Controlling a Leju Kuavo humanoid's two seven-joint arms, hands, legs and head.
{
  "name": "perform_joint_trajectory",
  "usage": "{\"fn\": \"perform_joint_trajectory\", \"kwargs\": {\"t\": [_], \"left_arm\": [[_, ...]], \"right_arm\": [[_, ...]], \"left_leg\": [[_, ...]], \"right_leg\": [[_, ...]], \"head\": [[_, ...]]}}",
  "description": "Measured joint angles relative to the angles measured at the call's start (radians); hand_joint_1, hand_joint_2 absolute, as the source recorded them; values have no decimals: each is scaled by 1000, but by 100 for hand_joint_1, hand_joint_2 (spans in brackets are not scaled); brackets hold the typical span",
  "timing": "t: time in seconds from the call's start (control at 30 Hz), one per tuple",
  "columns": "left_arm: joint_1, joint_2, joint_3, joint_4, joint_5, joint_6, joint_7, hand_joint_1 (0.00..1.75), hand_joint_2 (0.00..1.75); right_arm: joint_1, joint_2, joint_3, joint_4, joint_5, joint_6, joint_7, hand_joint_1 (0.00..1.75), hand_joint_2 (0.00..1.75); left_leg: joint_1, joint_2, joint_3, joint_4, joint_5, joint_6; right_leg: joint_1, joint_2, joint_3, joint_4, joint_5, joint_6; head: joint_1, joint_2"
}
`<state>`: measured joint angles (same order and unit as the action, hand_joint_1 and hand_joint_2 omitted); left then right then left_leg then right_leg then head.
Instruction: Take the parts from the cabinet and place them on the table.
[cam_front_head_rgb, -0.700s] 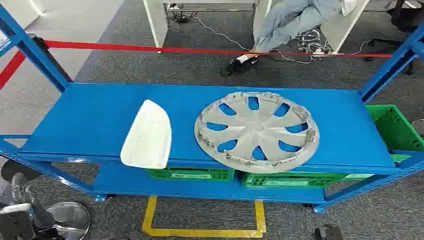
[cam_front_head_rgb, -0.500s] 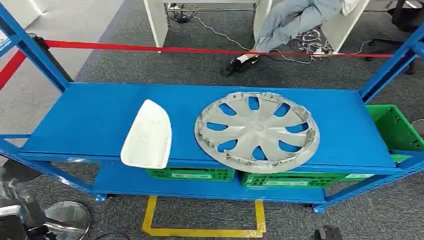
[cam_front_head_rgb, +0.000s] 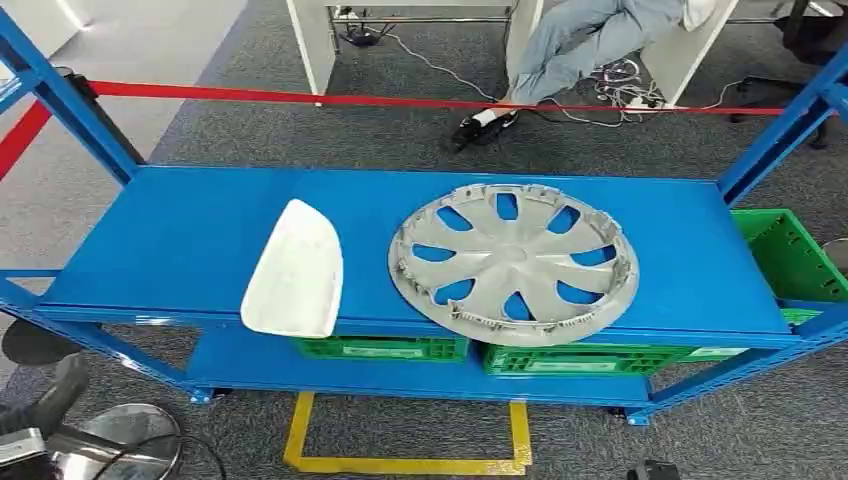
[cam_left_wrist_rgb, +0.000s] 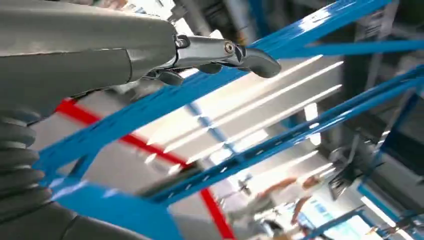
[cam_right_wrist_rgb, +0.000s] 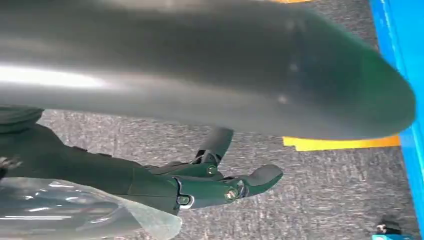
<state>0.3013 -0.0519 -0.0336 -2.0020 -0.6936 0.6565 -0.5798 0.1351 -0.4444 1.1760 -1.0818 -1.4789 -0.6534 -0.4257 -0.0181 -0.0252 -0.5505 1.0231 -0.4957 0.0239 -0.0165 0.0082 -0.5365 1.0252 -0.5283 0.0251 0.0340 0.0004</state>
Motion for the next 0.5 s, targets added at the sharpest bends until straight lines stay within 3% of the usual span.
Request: {"fn": "perform_joint_trajectory", "kwargs": {"t": [0.17, 0.5], "left_arm": [[-2, 16, 1, -47, -153, 16, 53, 0, 175], [-31, 142, -97, -47, -393, 24, 308, 0, 175]], "right_arm": [[-3, -15, 34, -22, -38, -17, -10, 0, 0], [-8, -34, 68, -49, -67, -29, -18, 0, 0]], "left_leg": [[0, 0, 0, 0, 0, 0], [0, 0, 0, 0, 0, 0]], "right_leg": [[0, 0, 0, 0, 0, 0], [0, 0, 0, 0, 0, 0]], "head": [[0, 0], [0, 0]]}}
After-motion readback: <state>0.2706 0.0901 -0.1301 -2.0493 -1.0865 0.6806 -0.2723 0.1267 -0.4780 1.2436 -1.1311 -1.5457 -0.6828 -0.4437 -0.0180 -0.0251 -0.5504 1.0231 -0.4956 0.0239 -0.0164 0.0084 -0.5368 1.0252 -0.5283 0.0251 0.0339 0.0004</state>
